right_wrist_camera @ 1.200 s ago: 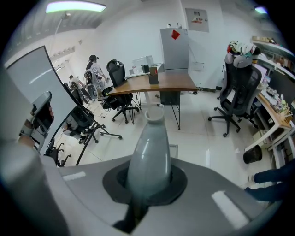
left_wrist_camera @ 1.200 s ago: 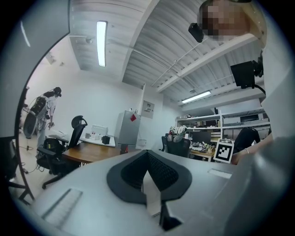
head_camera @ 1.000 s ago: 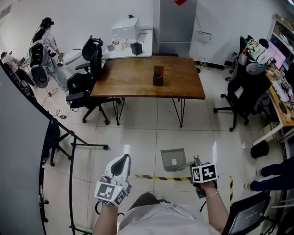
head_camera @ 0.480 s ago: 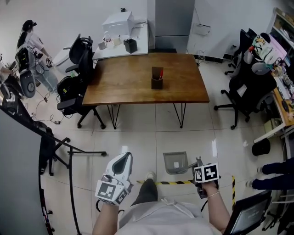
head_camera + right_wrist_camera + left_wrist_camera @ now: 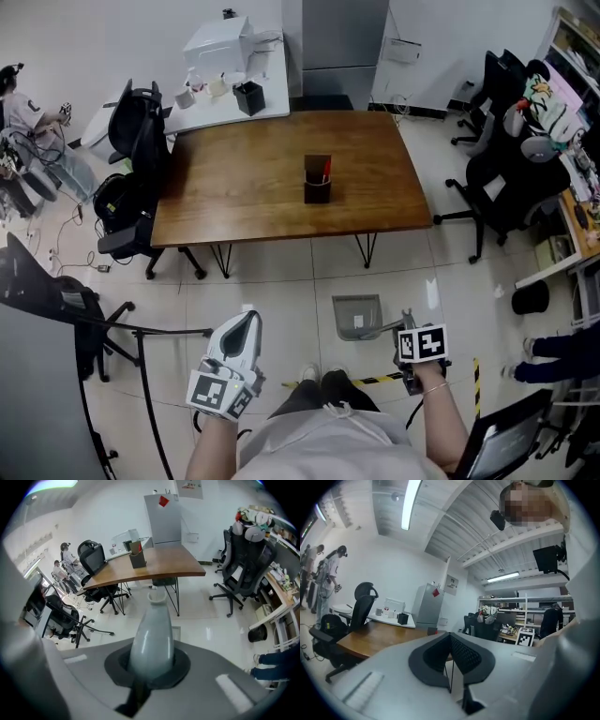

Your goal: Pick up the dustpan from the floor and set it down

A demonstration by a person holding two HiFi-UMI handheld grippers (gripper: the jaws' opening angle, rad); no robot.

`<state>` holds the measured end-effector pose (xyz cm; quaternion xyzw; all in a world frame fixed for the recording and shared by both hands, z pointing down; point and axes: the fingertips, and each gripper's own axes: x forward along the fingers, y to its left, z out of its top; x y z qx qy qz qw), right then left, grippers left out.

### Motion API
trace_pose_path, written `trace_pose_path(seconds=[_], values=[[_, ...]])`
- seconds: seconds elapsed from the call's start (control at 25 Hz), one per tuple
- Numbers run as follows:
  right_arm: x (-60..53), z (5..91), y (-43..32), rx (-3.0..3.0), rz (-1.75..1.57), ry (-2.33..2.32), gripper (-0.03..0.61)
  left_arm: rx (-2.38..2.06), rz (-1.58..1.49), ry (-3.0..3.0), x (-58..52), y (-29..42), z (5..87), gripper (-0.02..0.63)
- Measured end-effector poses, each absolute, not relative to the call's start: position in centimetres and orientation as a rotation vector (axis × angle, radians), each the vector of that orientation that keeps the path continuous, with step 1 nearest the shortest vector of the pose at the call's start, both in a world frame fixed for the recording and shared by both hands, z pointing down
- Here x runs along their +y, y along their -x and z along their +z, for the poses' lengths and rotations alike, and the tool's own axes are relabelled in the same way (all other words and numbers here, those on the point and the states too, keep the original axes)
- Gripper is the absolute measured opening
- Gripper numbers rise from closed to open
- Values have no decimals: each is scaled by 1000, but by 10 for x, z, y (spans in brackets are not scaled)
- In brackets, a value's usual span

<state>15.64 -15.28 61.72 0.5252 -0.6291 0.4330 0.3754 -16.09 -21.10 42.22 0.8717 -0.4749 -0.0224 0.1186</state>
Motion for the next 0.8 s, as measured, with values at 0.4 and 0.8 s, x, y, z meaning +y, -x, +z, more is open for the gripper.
trace_pose_path(seconds=[0.4, 0.8], values=[[-240, 706, -155, -1640, 1131, -1235, 0, -1362, 40, -2426, -264, 147, 479, 15], [-262, 821, -147, -1627, 1160, -1289, 0, -1301, 103, -2474, -282, 119, 546, 15]])
